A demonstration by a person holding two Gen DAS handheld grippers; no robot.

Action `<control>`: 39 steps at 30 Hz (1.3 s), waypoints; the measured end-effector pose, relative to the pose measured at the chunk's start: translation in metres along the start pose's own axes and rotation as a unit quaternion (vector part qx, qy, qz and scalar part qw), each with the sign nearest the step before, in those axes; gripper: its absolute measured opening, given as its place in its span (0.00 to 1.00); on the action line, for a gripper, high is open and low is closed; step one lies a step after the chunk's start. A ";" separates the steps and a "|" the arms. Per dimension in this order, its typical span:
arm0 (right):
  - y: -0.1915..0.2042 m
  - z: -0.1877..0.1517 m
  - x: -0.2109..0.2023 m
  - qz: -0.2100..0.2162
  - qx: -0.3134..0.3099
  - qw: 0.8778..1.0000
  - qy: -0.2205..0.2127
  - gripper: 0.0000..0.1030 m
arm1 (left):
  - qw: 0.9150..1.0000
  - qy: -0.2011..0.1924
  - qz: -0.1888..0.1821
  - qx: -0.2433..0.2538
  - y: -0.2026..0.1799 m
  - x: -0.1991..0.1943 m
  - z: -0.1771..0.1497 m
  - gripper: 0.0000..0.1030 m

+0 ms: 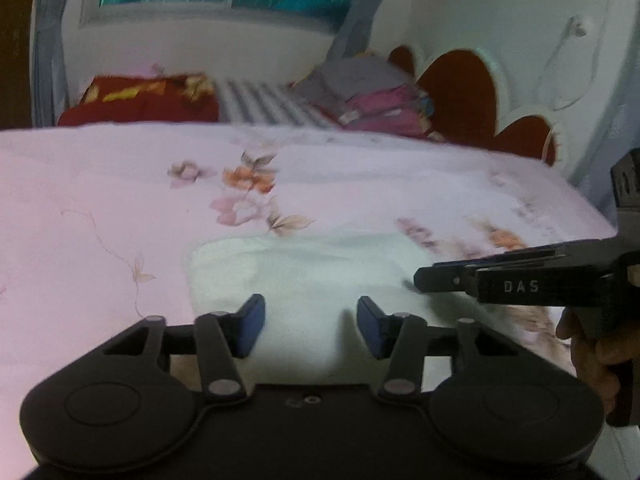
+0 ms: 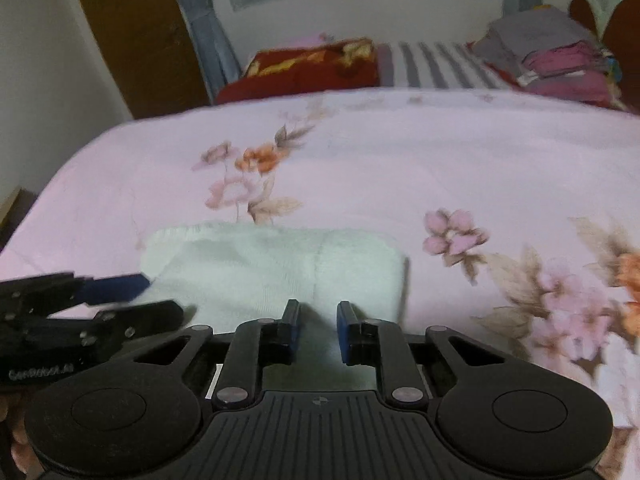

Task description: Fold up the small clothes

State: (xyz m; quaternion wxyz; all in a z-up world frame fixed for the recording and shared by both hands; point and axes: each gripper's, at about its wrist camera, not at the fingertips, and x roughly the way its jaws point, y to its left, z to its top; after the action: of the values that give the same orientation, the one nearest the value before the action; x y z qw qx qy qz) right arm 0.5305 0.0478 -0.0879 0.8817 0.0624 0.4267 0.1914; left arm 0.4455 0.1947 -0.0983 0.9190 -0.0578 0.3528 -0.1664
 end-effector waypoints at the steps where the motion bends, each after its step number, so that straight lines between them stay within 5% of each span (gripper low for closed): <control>1: 0.003 -0.003 -0.013 0.008 -0.010 1.000 -0.011 0.17 | 1.000 -0.001 -0.004 -0.001 -0.002 -0.005 -0.004 0.41; 5: 0.022 -0.024 -0.029 0.030 -0.066 0.997 0.004 0.17 | 1.000 0.019 -0.004 0.013 -0.010 0.005 -0.016 0.40; 12: 0.024 -0.034 -0.023 -0.029 -0.098 0.995 0.008 0.17 | 1.000 0.001 0.005 0.007 -0.023 -0.032 -0.030 0.40; 20: 0.044 -0.091 -0.071 0.064 -0.144 0.987 0.019 0.17 | 0.999 0.027 0.039 -0.017 -0.051 -0.062 -0.085 0.40; 24: 0.041 -0.118 -0.068 0.051 -0.154 0.986 0.049 0.17 | 0.998 0.035 0.056 -0.015 -0.065 -0.064 -0.102 0.40; 39: 0.027 -0.151 -0.084 0.019 -0.160 0.986 0.032 0.17 | 0.995 0.032 0.087 -0.041 -0.083 -0.080 -0.128 0.39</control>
State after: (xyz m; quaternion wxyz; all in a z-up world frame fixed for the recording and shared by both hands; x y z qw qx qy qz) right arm 0.3582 0.0317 -0.1142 0.8624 -0.0775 0.4176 0.2754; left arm 0.2819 0.1462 -0.1249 0.9149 -0.0592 0.3926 -0.0734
